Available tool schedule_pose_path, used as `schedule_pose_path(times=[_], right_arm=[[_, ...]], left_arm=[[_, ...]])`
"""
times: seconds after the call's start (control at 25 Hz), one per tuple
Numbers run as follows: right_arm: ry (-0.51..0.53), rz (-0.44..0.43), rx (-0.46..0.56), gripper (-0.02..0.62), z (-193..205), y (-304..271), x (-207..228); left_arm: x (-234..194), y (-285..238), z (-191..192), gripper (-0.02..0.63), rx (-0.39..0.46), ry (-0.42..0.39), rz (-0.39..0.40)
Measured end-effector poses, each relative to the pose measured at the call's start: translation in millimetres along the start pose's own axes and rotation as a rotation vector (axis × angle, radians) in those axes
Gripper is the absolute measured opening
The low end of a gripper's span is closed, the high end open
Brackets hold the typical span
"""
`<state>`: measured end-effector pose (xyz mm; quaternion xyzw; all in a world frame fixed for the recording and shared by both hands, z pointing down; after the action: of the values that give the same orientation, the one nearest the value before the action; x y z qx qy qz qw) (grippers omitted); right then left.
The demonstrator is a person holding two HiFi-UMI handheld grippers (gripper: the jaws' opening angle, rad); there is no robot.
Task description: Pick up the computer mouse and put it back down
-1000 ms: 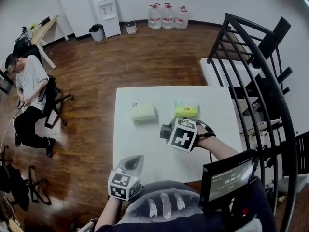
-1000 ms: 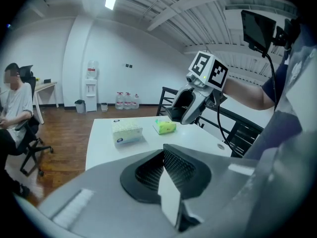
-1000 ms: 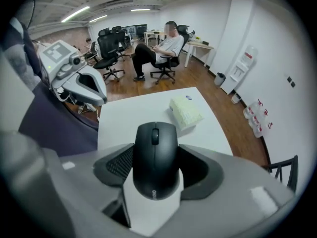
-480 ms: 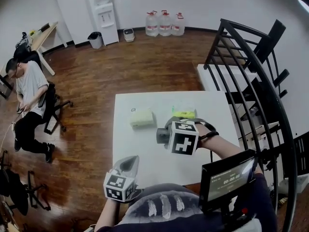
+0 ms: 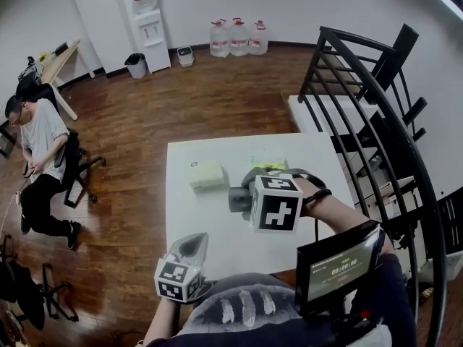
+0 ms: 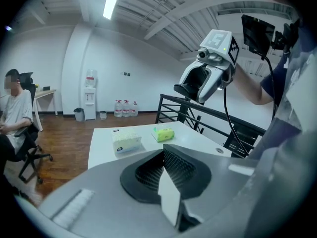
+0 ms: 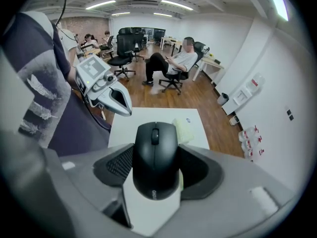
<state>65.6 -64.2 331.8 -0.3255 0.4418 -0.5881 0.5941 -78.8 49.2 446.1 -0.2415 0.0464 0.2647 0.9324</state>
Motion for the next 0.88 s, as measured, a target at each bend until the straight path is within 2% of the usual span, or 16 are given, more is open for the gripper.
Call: schedule_pose_path(times=[0.16, 0.52, 0.88], right_arm=[[0.002, 0.01, 0.002, 0.29, 0.1, 9.6, -6.2], [-0.017, 0.03, 0.006, 0.29, 10.1, 21.8, -13.3], [-0.075, 0.056, 0.011, 0.29, 16.7, 15.7, -17.9]], left_arm=[[6.1, 0.7, 3.2, 0.015, -0.002, -0.012, 0.013], [14.2, 2.6, 0.0, 0.015, 0.019, -0.007, -0.015], [7.8, 9.0, 12.5, 0.015, 0.006, 0.004, -0.008]])
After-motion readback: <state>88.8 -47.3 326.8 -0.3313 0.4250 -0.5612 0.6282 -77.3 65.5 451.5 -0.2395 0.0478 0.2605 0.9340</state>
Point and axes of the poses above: the fingertips, and each gripper's own axes: y backward along the fingers, x to its right, z out of its underside, the point moved 8 cm from there along y, backward along the fingers, and after that the axes turned 4 degrees about x, right-handed, at the moved point
